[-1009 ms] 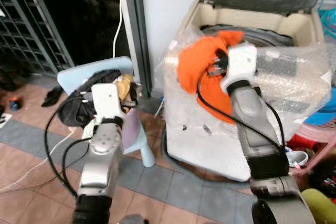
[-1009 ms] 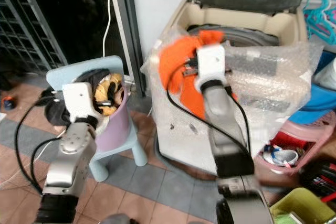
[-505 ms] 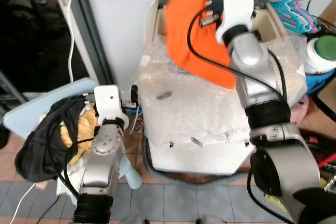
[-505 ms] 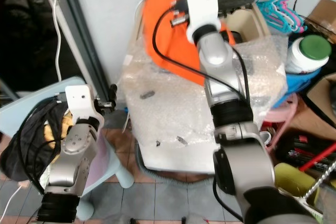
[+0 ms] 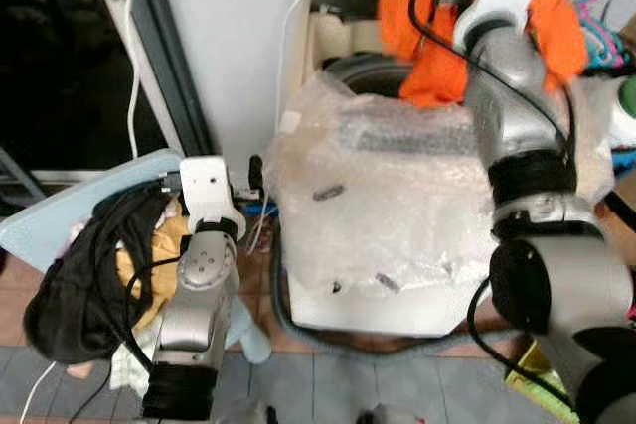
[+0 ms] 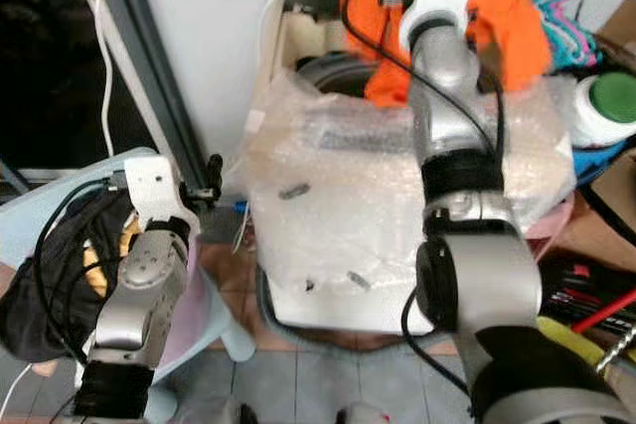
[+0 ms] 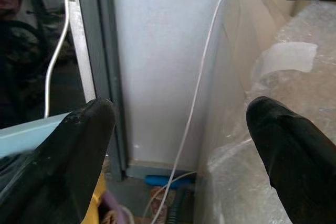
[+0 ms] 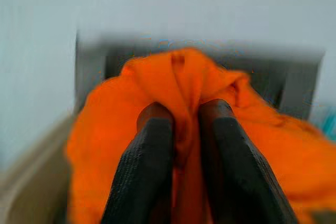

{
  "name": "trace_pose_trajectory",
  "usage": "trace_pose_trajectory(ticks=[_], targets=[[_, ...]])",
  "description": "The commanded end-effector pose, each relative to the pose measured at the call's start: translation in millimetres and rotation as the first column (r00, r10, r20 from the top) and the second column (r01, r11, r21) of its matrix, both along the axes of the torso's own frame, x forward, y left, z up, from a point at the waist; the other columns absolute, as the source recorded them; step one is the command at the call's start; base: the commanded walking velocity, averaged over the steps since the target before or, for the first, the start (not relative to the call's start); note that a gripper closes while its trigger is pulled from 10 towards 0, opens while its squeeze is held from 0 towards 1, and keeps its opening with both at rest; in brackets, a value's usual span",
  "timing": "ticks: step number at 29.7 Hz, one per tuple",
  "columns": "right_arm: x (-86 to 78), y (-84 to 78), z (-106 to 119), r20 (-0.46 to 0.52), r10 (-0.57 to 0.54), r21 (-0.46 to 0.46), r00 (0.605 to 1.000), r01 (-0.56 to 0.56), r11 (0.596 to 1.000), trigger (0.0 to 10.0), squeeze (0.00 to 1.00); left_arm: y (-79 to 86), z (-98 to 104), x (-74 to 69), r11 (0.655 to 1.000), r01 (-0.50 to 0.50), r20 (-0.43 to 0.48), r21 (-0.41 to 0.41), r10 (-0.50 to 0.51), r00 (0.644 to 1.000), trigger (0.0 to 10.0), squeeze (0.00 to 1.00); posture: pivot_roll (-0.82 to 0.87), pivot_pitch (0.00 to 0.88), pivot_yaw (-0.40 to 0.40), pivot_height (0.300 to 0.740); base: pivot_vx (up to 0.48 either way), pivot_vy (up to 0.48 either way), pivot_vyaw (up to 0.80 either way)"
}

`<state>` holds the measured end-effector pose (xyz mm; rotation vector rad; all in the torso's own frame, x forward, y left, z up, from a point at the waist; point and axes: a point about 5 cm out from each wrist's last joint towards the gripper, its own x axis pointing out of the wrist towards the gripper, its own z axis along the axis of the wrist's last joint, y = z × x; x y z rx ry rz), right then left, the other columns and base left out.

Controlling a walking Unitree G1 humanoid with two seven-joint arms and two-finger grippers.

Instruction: Clothes washing

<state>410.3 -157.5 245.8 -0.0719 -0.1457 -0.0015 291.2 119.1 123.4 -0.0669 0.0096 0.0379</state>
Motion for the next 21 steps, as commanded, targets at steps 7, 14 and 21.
trace_pose_trajectory(ticks=[7,14,21], targets=[[-13.8,1.7,-35,-0.081,0.020,-0.035,0.996,-0.023,0.999,10.0,1.00,-12.8,0,-3.4,1.000,0.000,-0.005,-0.029,0.000,1.000,10.0,0.00,-0.04,0.007,0.028,0.740,0.000,0.000,0.00],[-50.2,13.6,-42,0.077,0.126,-0.105,0.989,-0.118,0.987,10.0,1.00,-12.2,0,-3.2,0.998,-0.044,-0.017,-0.038,0.043,0.999,10.0,0.00,-0.04,0.009,0.025,0.740,0.000,0.000,0.00],[-98.1,32.4,-65,0.098,0.231,-0.097,0.968,-0.221,0.970,10.0,1.00,-9.3,0,-4.1,0.999,-0.044,-0.011,-0.007,0.043,0.999,10.0,0.00,-0.04,0.017,0.031,0.740,0.000,0.000,0.00]])
